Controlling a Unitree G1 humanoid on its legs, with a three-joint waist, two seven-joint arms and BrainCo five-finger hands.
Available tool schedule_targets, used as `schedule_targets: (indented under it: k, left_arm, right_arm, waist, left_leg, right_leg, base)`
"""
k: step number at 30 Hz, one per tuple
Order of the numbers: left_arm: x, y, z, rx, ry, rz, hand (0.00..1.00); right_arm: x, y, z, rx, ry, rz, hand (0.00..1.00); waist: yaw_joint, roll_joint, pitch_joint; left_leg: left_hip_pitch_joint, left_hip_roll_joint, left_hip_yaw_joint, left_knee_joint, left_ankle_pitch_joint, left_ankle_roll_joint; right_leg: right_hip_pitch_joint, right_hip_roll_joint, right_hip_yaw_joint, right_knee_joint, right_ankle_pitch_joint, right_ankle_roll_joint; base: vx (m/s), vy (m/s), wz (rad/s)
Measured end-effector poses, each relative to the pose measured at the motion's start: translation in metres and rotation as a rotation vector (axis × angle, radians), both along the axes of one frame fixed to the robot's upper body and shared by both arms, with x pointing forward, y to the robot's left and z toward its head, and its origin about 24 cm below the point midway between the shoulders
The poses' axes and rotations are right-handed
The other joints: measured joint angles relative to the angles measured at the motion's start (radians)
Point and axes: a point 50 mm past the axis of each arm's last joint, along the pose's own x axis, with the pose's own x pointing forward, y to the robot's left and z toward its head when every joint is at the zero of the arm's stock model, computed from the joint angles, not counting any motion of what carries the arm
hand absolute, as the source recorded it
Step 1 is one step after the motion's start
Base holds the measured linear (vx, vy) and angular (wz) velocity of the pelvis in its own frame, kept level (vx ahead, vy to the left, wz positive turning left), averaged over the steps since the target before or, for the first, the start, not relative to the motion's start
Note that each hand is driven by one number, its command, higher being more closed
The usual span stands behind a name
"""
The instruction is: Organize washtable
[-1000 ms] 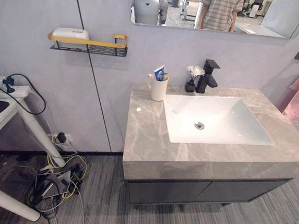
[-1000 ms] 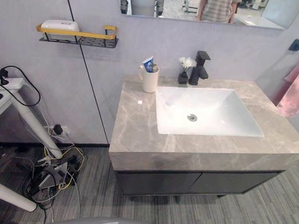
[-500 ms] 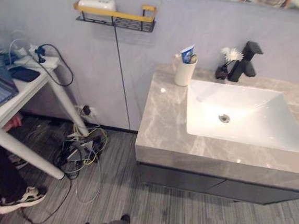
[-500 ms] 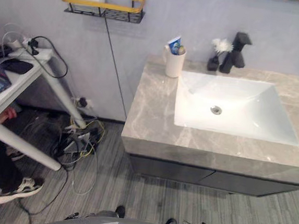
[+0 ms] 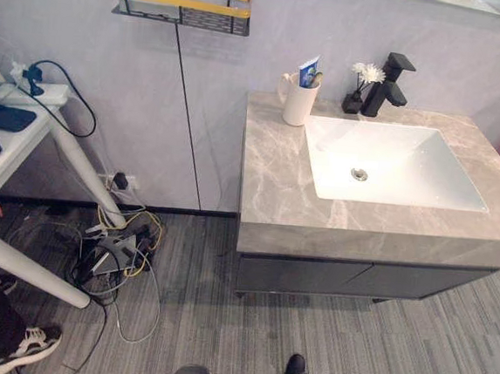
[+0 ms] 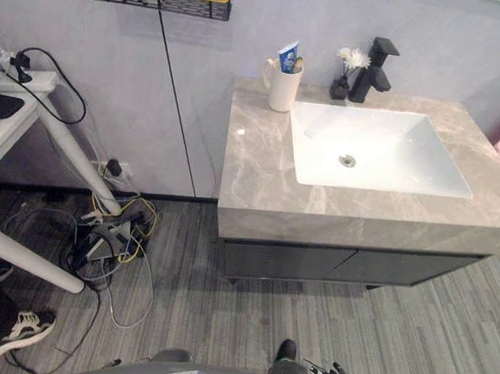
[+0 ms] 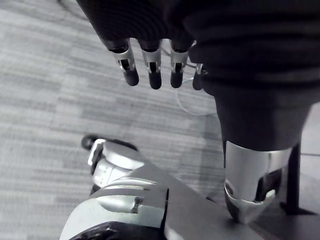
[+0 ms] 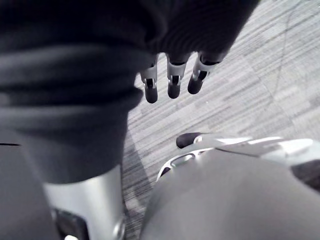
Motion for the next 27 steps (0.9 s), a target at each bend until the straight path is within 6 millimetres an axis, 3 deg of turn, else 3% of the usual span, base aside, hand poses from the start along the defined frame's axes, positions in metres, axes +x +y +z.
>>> schedule_targets:
  k: [1, 2, 3, 4, 6, 10, 13, 14, 15, 17, 19, 21, 23, 27]
  left_arm:
    - [0.002, 0.0, 0.0, 0.005, -0.001, -0.02, 0.0]
    - [0.011, 0.003, 0.002, 0.019, -0.018, -0.055, 0.0]
    - [0.018, -0.003, 0.002, 0.009, -0.03, -0.072, 0.0]
    - [0.02, -0.005, 0.001, 0.005, -0.03, -0.079, 0.0]
    - [0.017, -0.009, -0.001, -0.002, -0.02, -0.078, 0.0]
    - [0.002, -0.005, -0.003, -0.017, 0.017, -0.001, 0.0]
    - [-0.01, -0.003, -0.003, -0.025, 0.037, 0.039, 0.0]
    - [-0.011, -0.002, -0.003, -0.026, 0.038, 0.049, 0.0]
    - [-0.011, -0.001, -0.003, -0.024, 0.037, 0.053, 0.0]
    - [-0.01, -0.003, -0.004, -0.032, 0.035, 0.054, 0.0]
    - [-0.011, -0.01, -0.006, -0.047, 0.052, 0.055, 0.0]
    - [-0.005, -0.011, -0.005, -0.038, 0.041, 0.015, 0.0]
    - [0.007, -0.01, -0.003, -0.029, 0.014, -0.018, 0.0]
    - [0.017, -0.008, 0.0, -0.015, -0.034, -0.001, 0.0]
  right_arm:
    - [0.002, 0.0, 0.0, -0.001, -0.005, 0.0, 0.0]
    - [0.005, 0.001, 0.001, -0.002, -0.016, -0.001, 0.0]
    - [0.011, -0.003, 0.003, -0.018, -0.038, 0.003, 0.0]
    - [0.019, -0.006, 0.006, -0.026, -0.06, 0.006, 0.0]
    - [0.015, -0.008, 0.006, -0.027, -0.055, -0.005, 0.0]
    - [0.013, -0.003, 0.004, -0.005, -0.046, -0.009, 0.0]
    - [0.013, 0.006, 0.0, 0.024, -0.013, 0.024, 0.0]
    - [0.016, 0.01, -0.001, 0.038, -0.013, 0.031, 0.0]
    - [0.017, 0.011, -0.001, 0.045, -0.008, 0.038, 0.0]
    - [0.022, 0.007, 0.001, 0.035, -0.017, 0.044, 0.0]
    - [0.015, 0.006, 0.0, 0.032, -0.002, 0.043, 0.0]
    - [0.005, 0.005, -0.002, 0.032, 0.018, 0.028, 0.0]
    - [0.003, 0.007, -0.003, 0.037, 0.022, 0.025, 0.0]
    - [0.004, 0.007, -0.002, 0.038, 0.005, -0.018, 0.0]
  waist:
    - [0.0, -0.006, -0.002]
    - [-0.002, -0.008, 0.005]
    - [0.004, 0.013, 0.014]
    - [-0.002, 0.024, 0.031]
    - [0.0, 0.056, 0.042]
    - [0.028, 0.035, 0.026]
    - [0.05, 0.016, -0.012]
    - [0.058, 0.007, -0.029]
    - [0.065, -0.01, -0.047]
    - [0.088, -0.005, -0.05]
    - [0.071, 0.025, -0.056]
    - [0.055, 0.029, -0.06]
    - [0.056, 0.022, -0.055]
    - [0.061, 0.03, -0.003]
  left_leg:
    - [-0.012, -0.01, 0.019, 0.011, -0.003, 0.009]
    - [-0.039, -0.031, 0.056, 0.032, -0.002, 0.045]
    - [-0.061, -0.022, 0.107, 0.019, 0.02, 0.09]
    - [-0.061, -0.008, 0.132, 0.017, 0.03, 0.1]
    - [-0.021, 0.019, 0.211, -0.078, 0.099, 0.119]
    - [0.067, 0.046, 0.363, -0.279, 0.223, 0.115]
    - [0.046, 0.066, 0.47, -0.341, 0.275, 0.097]
    - [0.025, 0.071, 0.515, -0.359, 0.291, 0.09]
    - [0.007, 0.065, 0.541, -0.39, 0.313, 0.059]
    - [0.005, 0.044, 0.51, -0.443, 0.361, 0.038]
    - [0.018, 0.059, 0.466, -0.476, 0.412, 0.033]
    - [0.035, 0.084, 0.446, -0.492, 0.444, 0.023]
    - [0.026, 0.11, 0.435, -0.479, 0.458, 0.011]
    - [-0.014, 0.224, 0.422, -0.224, 0.364, 0.012]
  right_leg:
    - [-0.013, -0.008, 0.018, -0.012, 0.019, -0.005]
    - [-0.032, -0.018, 0.032, -0.05, 0.09, -0.029]
    - [-0.047, -0.012, 0.046, -0.123, 0.208, -0.054]
    - [-0.056, -0.009, 0.04, -0.073, 0.183, -0.056]
    - [-0.096, 0.018, -0.016, 0.268, -0.081, -0.075]
    - [0.058, 0.004, -0.174, 0.499, -0.29, -0.079]
    - [0.173, -0.028, -0.267, 0.44, -0.314, -0.059]
    - [0.219, -0.028, -0.293, 0.32, -0.302, -0.026]
    - [0.231, 0.0, -0.295, 0.171, -0.303, 0.018]
    - [0.242, 0.045, -0.274, 0.021, -0.295, 0.026]
    - [0.259, 0.086, -0.264, -0.021, -0.273, 0.009]
    - [0.273, 0.119, -0.271, -0.025, -0.283, -0.008]
    - [0.273, 0.145, -0.273, -0.024, -0.289, -0.022]
    - [0.309, 0.201, -0.209, -0.006, -0.301, -0.063]
  base:
    - [-0.14, 0.334, -0.8]
    - [-0.2, 0.3, -0.86]
    - [-0.19, 0.294, -0.83]
    - [-0.19, 0.275, -0.95]
    - [-0.14, 0.274, -1.0]
    - [0.06, -0.035, -1.22]
    - [0.14, -0.197, -1.33]
    - [-0.04, -0.188, -1.45]
    - [-0.13, -0.178, -1.3]
    - [-0.19, -0.18, -1.3]
    - [-0.13, -0.134, -0.5]
    - [-0.09, -0.152, 0.14]
    - [-0.07, -0.137, 0.05]
    - [-0.1, -0.109, -0.45]
